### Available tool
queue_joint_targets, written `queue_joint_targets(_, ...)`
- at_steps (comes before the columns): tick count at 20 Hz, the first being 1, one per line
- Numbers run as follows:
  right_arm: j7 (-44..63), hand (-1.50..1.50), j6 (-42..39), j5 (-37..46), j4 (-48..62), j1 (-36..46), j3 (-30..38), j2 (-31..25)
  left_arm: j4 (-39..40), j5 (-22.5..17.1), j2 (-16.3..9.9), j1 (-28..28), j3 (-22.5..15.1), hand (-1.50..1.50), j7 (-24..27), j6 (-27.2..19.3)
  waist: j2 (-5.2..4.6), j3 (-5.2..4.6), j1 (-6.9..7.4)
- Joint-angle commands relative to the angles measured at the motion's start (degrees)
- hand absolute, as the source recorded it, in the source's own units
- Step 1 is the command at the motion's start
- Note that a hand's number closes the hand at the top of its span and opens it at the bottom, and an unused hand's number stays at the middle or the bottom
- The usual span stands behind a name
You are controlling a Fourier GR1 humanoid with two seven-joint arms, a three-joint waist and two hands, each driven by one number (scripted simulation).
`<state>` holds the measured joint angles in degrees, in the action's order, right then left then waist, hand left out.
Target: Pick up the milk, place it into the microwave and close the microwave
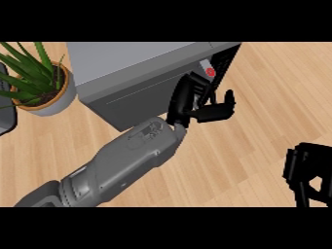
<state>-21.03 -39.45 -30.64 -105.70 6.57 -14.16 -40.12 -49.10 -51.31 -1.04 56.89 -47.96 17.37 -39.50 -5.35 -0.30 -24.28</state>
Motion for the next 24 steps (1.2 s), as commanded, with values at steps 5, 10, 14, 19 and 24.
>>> queue_joint_targets(5,0.69,1.5,0.16,-0.7,-3.96,-4.53,-4.28,1.83,2.87,-12.09,1.05,-3.89,9.64,1.5,-0.48,6.59,-0.61,-0.25,2.85)
queue_joint_targets(10,1.43,1.5,3.25,0.61,-7.27,-7.87,-6.14,3.68,5.63,-15.03,1.05,-5.17,9.33,1.5,-0.11,12.91,0.2,-0.2,4.84)
queue_joint_targets(14,2.02,1.5,5.19,1.64,-9.77,-10.06,-7.28,4.55,7.39,-16.25,0.45,-5.8,8.39,1.5,1.25,16.95,0.23,-0.24,5.81)
queue_joint_targets(19,3.04,1.5,7.98,3.74,-13.15,-12.75,-9.35,5.99,9.16,-17.88,-0.81,-6.51,7.36,1.5,2.15,21.97,0.48,-0.25,7.15)
queue_joint_targets(24,4.0,1.5,10.42,6.13,-16.85,-15.04,-11.68,7.33,10.89,-18.87,-1.18,-7.14,6.17,1.5,3.17,25.73,0.56,-0.26,7.56)
